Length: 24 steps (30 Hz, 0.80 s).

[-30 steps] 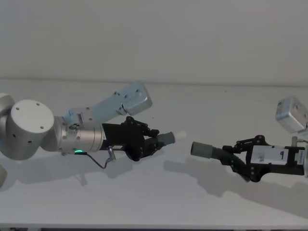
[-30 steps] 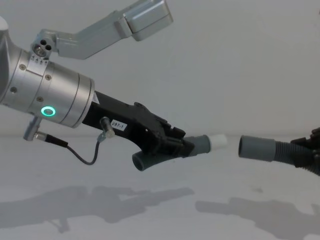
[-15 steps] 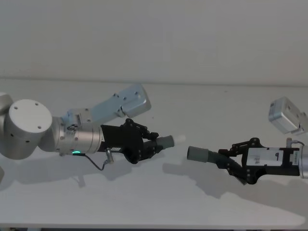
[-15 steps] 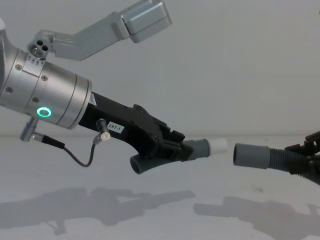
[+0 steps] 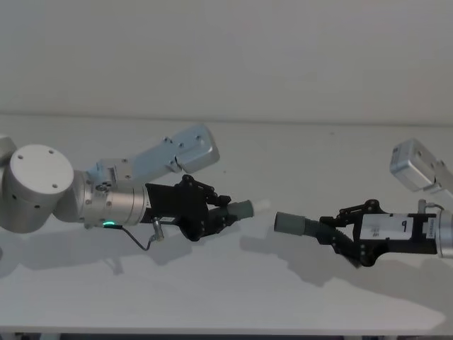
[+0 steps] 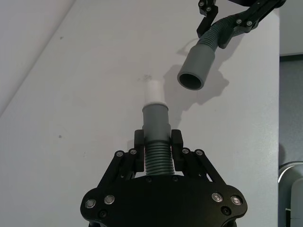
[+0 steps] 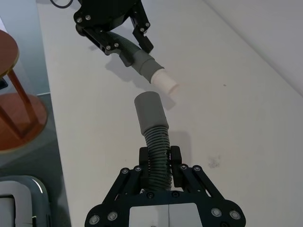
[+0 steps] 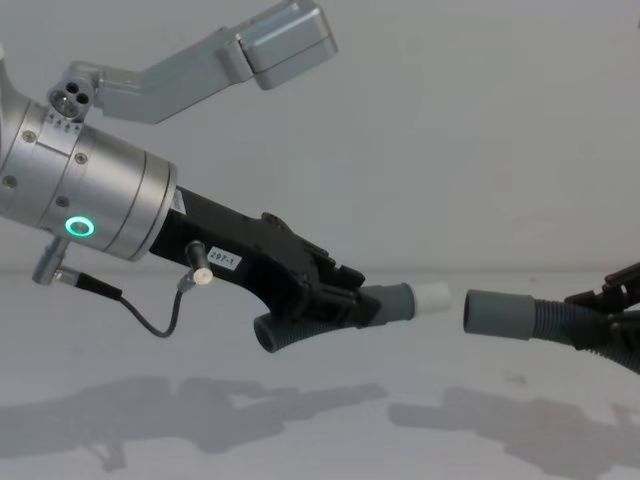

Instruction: Use both hands to pick up one end of the pipe from the table, align the ends, and insert them.

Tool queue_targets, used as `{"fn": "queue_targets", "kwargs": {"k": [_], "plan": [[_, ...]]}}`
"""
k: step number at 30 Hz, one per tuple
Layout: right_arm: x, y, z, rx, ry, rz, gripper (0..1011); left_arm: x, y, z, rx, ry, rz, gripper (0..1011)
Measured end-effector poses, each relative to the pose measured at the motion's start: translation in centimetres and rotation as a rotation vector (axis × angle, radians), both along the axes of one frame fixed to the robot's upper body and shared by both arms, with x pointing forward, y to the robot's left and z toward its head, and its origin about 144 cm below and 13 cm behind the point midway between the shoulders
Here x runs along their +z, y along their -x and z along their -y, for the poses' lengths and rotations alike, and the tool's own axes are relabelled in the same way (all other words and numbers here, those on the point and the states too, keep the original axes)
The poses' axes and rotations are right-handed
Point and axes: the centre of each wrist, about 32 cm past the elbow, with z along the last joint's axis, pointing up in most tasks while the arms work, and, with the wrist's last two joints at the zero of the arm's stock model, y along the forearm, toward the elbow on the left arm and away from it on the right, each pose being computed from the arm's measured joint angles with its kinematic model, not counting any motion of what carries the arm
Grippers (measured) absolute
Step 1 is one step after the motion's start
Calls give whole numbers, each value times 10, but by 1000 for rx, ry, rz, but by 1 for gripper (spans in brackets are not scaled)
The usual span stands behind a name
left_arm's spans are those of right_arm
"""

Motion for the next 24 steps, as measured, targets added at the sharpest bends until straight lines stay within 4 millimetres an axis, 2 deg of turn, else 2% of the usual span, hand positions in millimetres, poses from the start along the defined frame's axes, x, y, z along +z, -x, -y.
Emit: {"fn": "queue_targets", "kwargs": {"k": [24], "plan": [[-1,-3,-1,-21,-9,-9,268,-3,3,0,3,6,-4,323]]}}
